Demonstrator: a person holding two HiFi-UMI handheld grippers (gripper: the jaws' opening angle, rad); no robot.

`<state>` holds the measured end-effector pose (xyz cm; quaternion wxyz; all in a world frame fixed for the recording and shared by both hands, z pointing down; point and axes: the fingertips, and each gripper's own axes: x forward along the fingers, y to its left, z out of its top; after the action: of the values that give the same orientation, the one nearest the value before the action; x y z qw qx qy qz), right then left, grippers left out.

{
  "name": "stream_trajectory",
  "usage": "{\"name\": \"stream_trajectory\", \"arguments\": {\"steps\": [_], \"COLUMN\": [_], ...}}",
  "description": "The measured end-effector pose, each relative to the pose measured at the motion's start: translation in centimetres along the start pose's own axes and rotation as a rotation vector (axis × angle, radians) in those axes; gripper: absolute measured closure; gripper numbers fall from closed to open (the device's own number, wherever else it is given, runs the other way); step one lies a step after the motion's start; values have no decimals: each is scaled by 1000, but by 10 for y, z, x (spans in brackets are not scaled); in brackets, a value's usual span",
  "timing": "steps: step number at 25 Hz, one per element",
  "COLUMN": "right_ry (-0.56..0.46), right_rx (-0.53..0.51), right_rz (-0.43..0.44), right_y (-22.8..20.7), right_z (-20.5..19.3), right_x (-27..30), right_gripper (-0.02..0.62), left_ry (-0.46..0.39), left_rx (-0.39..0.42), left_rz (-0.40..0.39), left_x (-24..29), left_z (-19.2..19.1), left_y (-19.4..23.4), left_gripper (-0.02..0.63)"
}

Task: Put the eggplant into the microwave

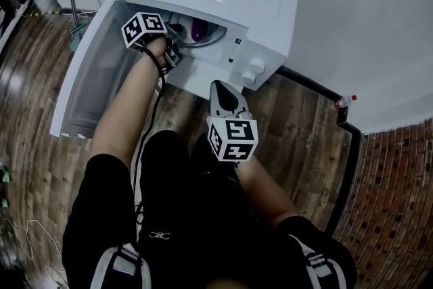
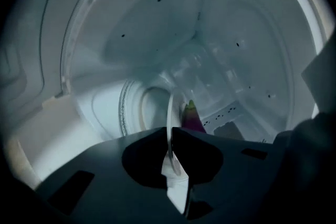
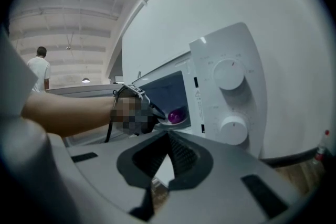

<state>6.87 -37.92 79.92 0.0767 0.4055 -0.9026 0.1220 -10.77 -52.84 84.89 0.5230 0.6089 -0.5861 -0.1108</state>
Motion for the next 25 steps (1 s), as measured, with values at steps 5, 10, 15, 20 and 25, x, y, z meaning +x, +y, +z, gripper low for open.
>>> {"name": "stream_trajectory", "arguments": {"steps": [5,10,15,20,25], "right_ry": [3,12,13,-24,-74], "right_rx": [-6,-8,-18,-4,-16], "right_rz": [10,19,24,35,63], "right_y": [5,9,12,14,30], "right_z": [-2,-5,-6,0,22], "right_x": [-2,-1,2,11,27], "right_gripper": [583,583,583,583,583], "left_ry": [-11,-67,-176,-338,-419], "left_rx": [331,625,814,804,866], "left_rz": [135,279,333,300,206], "left_x": [-1,-5,-11,-52,-100], "left_z": [1,8,18,22,3], "left_y": [2,9,9,-3,-23], "left_gripper": [549,476,468,606,606]}}
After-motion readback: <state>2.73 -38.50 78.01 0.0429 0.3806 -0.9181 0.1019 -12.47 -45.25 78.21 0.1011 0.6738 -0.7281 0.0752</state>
